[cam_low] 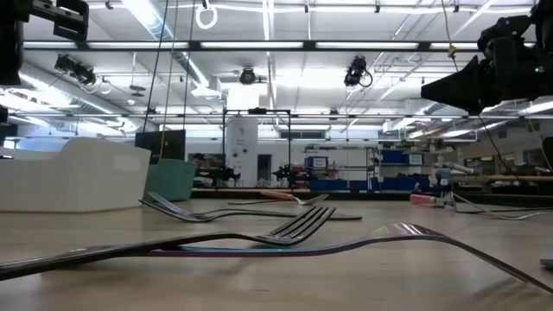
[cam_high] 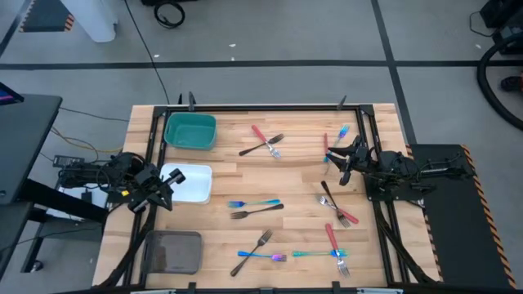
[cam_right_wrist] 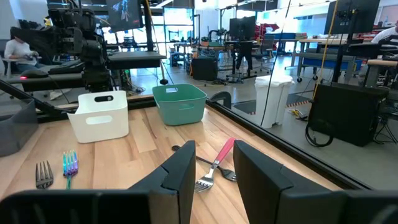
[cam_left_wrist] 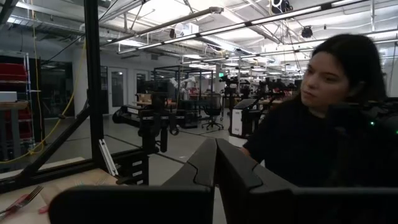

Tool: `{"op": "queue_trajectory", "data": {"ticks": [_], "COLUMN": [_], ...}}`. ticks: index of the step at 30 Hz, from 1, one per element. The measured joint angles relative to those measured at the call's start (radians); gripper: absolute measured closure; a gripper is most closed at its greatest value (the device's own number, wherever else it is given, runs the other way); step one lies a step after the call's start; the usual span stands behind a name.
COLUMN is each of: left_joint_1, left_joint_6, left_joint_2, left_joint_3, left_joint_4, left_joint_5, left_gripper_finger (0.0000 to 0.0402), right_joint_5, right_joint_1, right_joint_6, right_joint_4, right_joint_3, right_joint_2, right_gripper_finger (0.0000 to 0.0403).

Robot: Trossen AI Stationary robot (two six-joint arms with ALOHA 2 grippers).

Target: Sort silverware by color (type)

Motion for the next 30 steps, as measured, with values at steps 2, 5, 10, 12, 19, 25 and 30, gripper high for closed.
{"op": "queue_trajectory", "data": {"ticks": [2, 5, 10, 12, 19, 25, 30], "left_joint_1": [0.0, 0.0, 0.0, 0.0, 0.0, 0.0, 0.0], "left_joint_6": [0.0, 0.0, 0.0, 0.0, 0.0, 0.0, 0.0], "left_joint_2": [0.0, 0.0, 0.0, 0.0, 0.0, 0.0, 0.0], "left_joint_3": [0.0, 0.0, 0.0, 0.0, 0.0, 0.0, 0.0], "left_joint_4": [0.0, 0.0, 0.0, 0.0, 0.0, 0.0, 0.0], "left_joint_5": [0.0, 0.0, 0.0, 0.0, 0.0, 0.0, 0.0], "left_gripper_finger": [0.0381, 0.0381, 0.0381, 0.0381, 0.0381, 0.0381, 0.0381], "right_joint_5": [0.0, 0.0, 0.0, 0.0, 0.0, 0.0, 0.0], "right_joint_1": [0.0, 0.0, 0.0, 0.0, 0.0, 0.0, 0.0], "right_joint_6": [0.0, 0.0, 0.0, 0.0, 0.0, -0.105, -0.122], "right_joint_4": [0.0, 0.0, 0.0, 0.0, 0.0, 0.0, 0.009], "right_joint_3": [0.0, 0.0, 0.0, 0.0, 0.0, 0.0, 0.0], "right_joint_2": [0.0, 0.0, 0.0, 0.0, 0.0, 0.0, 0.0], "right_gripper_finger": [0.0285, 0.0285, 0.0285, 0.0285, 0.0285, 0.0285, 0.0285]}}
